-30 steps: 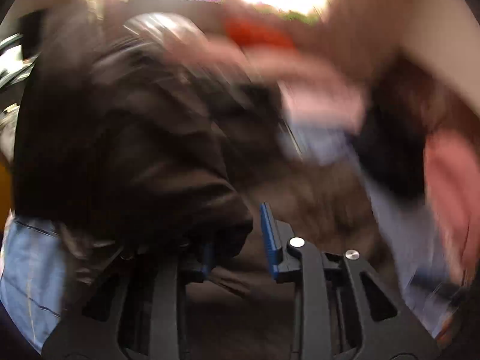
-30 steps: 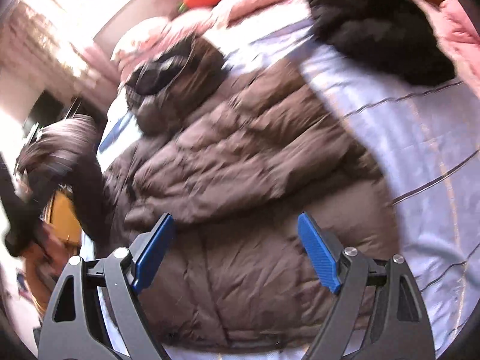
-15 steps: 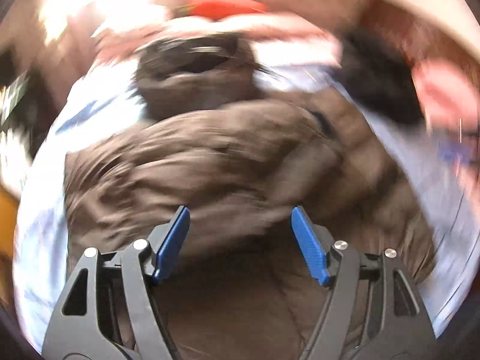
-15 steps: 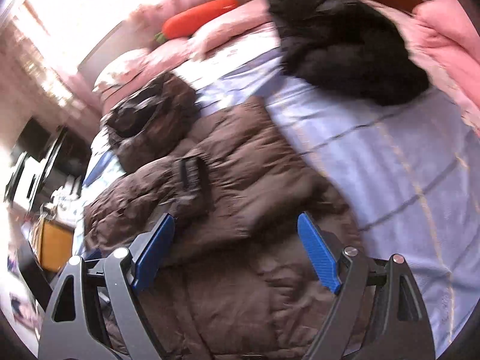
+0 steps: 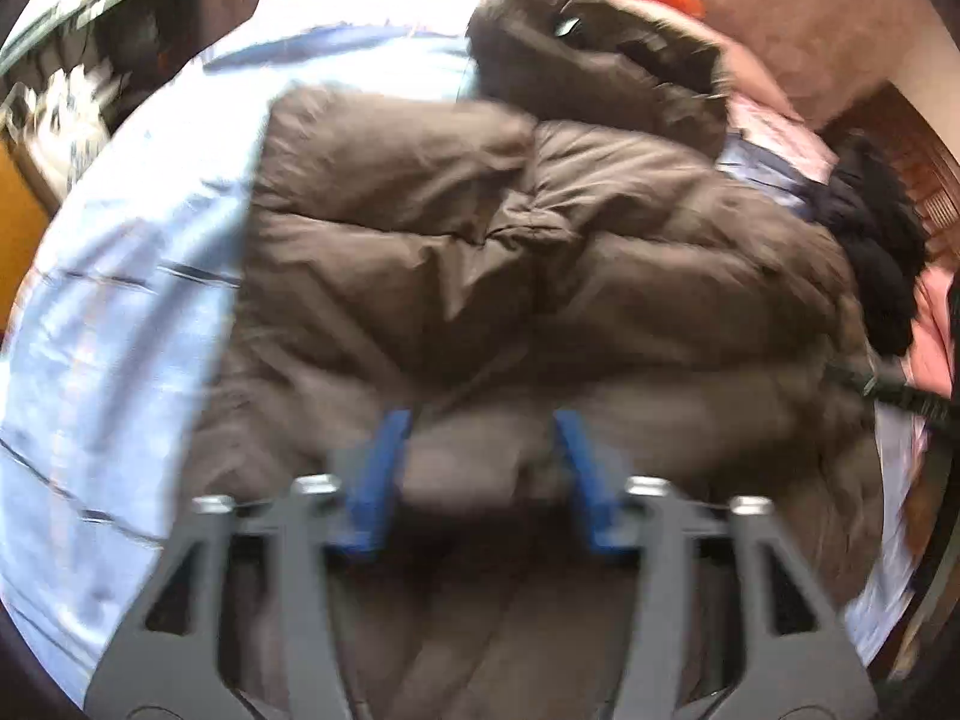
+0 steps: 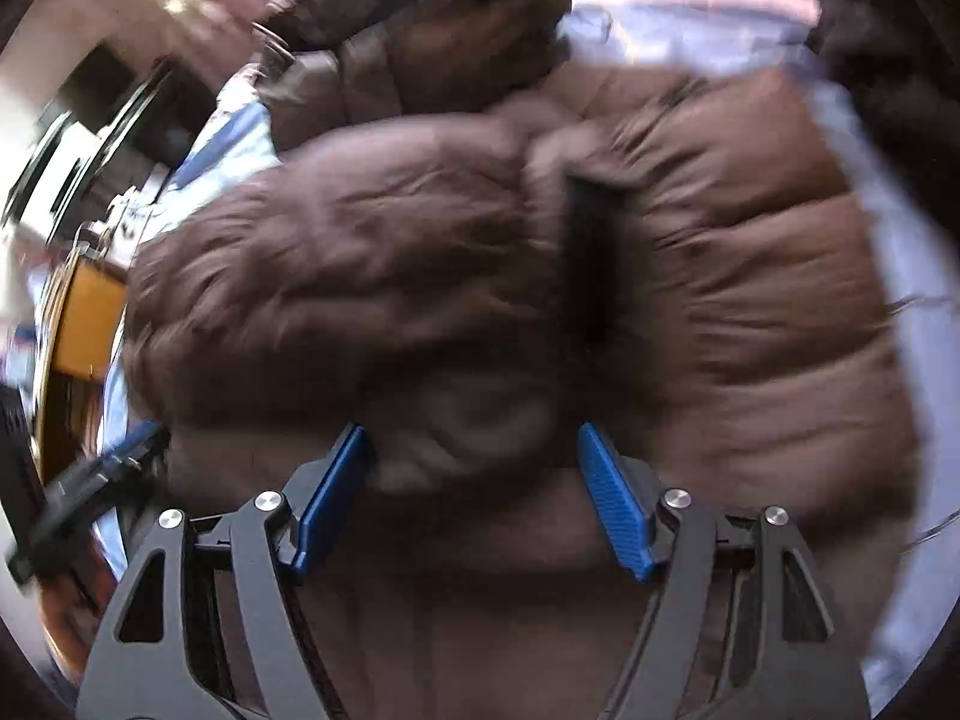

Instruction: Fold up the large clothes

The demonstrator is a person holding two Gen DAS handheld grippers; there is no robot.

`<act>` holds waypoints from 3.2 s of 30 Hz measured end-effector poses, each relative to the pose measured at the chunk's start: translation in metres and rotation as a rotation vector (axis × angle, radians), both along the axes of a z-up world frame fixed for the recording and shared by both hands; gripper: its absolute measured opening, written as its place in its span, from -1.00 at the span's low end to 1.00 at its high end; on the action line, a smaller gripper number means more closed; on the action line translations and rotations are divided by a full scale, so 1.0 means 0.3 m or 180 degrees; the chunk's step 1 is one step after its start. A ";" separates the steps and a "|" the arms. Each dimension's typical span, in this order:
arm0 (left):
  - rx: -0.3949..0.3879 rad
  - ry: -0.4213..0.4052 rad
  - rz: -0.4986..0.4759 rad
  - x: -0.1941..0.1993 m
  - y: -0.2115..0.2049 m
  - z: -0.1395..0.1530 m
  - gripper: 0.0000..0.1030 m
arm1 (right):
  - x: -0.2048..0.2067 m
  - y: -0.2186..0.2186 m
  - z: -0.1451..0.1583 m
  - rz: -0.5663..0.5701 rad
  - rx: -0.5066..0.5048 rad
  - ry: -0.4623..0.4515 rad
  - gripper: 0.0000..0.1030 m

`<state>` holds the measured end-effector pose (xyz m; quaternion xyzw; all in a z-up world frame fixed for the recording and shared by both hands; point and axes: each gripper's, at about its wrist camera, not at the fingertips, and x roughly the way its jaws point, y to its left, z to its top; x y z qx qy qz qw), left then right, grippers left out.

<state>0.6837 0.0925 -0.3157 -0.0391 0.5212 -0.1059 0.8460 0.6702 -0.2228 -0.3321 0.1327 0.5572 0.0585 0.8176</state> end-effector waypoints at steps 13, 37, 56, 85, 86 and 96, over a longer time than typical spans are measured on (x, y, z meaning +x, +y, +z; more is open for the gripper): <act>-0.0728 0.0887 0.0083 -0.435 0.291 -0.190 0.96 | -0.529 -0.553 -0.256 -0.0540 0.0831 0.1117 0.97; -0.0325 0.1475 0.0111 -0.867 0.503 -0.141 -0.14 | -1.061 -0.126 -0.170 -0.0249 0.0323 0.1792 -0.10; 0.0535 -0.0169 -0.0119 0.372 -0.270 0.349 0.92 | 0.327 -0.134 0.232 -0.0339 -0.0701 -0.0214 0.97; 0.0096 -0.0695 0.0092 -0.482 0.144 0.361 -0.37 | -0.563 -0.040 0.495 0.0366 -0.0015 -0.1206 -0.83; 0.0181 -0.0604 0.0050 -0.554 0.154 0.329 -0.24 | -0.654 -0.016 0.450 0.0445 -0.0066 -0.1089 -0.82; 0.1001 -0.0035 -0.0915 -0.884 0.145 0.314 0.52 | -1.083 0.093 0.217 0.0542 -0.0768 -0.0294 0.10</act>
